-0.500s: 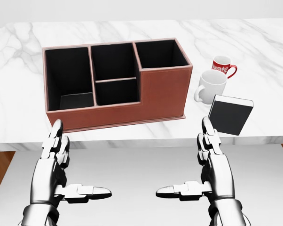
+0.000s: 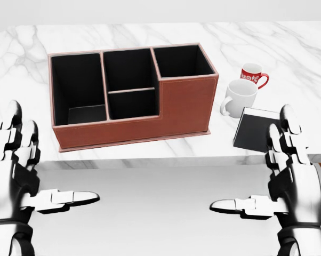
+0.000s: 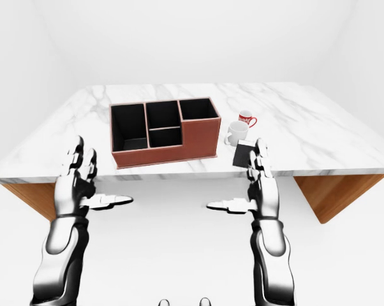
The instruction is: Pick up the book and place it in the right compartment of the caddy.
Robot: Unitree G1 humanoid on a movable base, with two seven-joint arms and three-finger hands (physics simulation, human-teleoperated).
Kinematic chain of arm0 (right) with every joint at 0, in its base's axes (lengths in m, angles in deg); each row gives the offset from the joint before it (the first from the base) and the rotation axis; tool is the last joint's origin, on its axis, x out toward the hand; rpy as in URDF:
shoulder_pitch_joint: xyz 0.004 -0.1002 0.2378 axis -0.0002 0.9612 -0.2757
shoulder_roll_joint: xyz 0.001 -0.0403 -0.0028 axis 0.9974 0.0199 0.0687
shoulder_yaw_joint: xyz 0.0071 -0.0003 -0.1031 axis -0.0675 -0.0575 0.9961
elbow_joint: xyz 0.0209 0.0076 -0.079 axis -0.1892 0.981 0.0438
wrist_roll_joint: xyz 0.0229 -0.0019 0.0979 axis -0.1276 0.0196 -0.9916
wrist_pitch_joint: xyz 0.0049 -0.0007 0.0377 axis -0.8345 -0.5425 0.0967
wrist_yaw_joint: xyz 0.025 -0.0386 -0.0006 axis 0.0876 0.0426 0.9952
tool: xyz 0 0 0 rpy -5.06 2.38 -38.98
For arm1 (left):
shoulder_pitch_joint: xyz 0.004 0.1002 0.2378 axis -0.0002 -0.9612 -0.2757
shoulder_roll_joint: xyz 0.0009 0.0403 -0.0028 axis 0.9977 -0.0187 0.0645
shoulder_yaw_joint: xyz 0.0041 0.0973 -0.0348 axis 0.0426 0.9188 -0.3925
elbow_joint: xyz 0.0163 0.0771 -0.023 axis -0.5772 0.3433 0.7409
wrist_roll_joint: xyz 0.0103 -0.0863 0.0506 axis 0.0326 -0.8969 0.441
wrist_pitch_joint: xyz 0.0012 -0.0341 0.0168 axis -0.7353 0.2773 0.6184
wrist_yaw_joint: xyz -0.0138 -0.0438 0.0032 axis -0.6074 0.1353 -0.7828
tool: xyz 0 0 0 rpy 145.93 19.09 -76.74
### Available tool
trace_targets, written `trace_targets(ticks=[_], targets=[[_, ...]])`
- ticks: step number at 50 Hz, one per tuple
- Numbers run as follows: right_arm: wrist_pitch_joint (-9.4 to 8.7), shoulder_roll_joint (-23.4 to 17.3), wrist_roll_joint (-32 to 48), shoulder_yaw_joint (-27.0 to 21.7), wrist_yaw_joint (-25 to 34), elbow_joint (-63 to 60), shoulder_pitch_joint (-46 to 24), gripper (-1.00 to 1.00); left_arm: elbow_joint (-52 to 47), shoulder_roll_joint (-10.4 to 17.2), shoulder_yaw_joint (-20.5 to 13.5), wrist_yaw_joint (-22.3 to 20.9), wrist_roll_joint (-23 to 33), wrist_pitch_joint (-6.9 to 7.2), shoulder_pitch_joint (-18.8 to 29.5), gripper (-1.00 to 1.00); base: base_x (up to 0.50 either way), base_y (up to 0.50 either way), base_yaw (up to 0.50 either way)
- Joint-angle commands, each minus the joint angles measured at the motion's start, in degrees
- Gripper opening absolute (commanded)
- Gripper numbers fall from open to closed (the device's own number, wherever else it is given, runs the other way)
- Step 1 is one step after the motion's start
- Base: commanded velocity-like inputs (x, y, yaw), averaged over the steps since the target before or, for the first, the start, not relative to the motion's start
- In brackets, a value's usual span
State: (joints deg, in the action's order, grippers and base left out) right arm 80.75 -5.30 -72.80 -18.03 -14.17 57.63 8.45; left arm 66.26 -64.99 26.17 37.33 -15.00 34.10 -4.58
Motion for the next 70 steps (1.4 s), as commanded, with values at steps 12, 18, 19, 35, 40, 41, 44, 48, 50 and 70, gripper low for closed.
trace_targets(ticks=[12,18,19,35,40,41,44,48,50,70], targets=[[0.00,1.25,-2.36,-10.36,1.07,-20.11,2.99,1.00,-22.10,2.45,-10.73,7.76,-8.27,0.00,2.19,1.00,0.00,0.00,0.00],[0.00,0.86,-2.64,-10.61,0.98,-20.10,2.65,1.00,-22.78,2.65,-11.02,8.42,-8.32,0.00,2.58,1.00,0.00,0.00,0.00],[0.00,0.88,-2.55,-10.51,1.05,-20.02,2.69,1.00,-22.86,2.65,-11.03,8.47,-8.38,0.00,2.61,1.00,0.00,0.00,0.00],[0.00,1.01,-3.34,-10.23,1.54,-20.60,2.79,1.00,-23.81,2.92,-11.47,9.16,-9.03,0.00,3.13,1.00,0.24,0.00,0.00],[0.00,1.04,-3.55,-10.33,1.65,-21.45,3.04,1.00,-23.41,2.70,-11.20,9.28,-9.14,0.00,2.94,1.00,0.37,0.00,0.00],[0.00,1.06,-3.65,-10.37,1.74,-21.31,2.99,1.00,-23.38,2.73,-11.27,9.30,-9.20,0.00,2.93,1.00,0.37,0.00,0.00],[0.00,1.11,-3.40,-10.19,1.78,-20.86,2.95,1.00,-23.49,2.82,-11.43,9.49,-9.40,0.00,3.03,1.00,0.37,0.00,0.00],[0.00,1.09,-3.51,-10.34,1.95,-20.01,3.00,1.00,-23.33,2.88,-11.44,9.46,-9.40,0.00,3.00,1.00,0.37,0.00,0.00],[0.00,1.00,-3.76,-10.60,1.98,-19.63,2.88,1.00,-23.13,2.92,-11.44,9.47,-9.36,0.00,3.04,1.00,0.37,0.00,0.00],[0.00,1.32,-1.75,-8.82,2.29,-19.38,3.53,1.00,-22.36,2.77,-11.36,9.35,-8.82,0.00,2.59,1.00,0.37,0.00,0.00]])
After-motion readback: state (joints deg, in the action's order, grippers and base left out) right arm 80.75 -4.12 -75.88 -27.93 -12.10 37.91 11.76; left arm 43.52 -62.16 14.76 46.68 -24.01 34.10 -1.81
